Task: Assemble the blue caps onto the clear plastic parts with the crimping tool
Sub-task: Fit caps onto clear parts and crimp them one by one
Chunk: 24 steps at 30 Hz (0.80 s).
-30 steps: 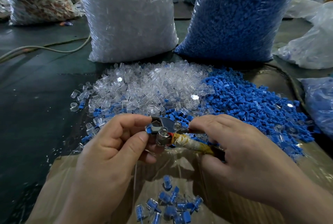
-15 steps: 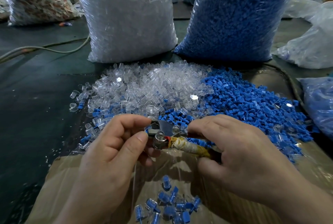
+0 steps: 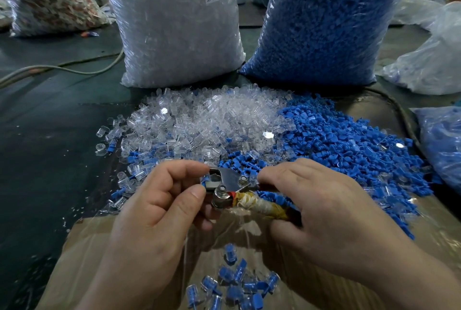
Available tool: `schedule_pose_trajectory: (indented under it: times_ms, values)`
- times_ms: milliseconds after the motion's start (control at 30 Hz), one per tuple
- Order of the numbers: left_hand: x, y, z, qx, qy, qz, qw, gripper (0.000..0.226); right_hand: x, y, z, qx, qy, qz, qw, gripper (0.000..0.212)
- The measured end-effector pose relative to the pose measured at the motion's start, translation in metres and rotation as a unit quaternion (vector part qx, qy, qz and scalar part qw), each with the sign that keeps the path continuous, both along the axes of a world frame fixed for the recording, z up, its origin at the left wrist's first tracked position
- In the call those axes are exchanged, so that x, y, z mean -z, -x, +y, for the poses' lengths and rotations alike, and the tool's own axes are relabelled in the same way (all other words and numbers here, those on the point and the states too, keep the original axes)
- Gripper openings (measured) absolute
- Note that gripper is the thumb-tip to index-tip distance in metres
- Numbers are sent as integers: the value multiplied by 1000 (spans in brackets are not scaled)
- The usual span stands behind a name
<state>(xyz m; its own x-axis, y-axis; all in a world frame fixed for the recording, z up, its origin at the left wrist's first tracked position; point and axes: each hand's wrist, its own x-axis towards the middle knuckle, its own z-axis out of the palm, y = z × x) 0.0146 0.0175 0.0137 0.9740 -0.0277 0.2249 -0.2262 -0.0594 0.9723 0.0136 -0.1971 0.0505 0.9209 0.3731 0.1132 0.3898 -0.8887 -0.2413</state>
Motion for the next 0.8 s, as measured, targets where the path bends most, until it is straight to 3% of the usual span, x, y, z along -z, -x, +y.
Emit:
schedule_pose_trajectory:
  times_ms: [233,600,700,800]
  values:
    - [1,1,1,7,-37,-3,999,30,-1,-1,4,16,51,-29,998,55]
    - [1,2,4,-1,-44,-11,999,28,-3,-2,13,22,36,2,999,53]
    - [-2,3,4,-6,-12,5,1000,26,-3,-1,13,19,25,-7,999,47]
    - [-9,1,5,-1,63,82,995,10,-1,0,13,12,18,-9,1000,43]
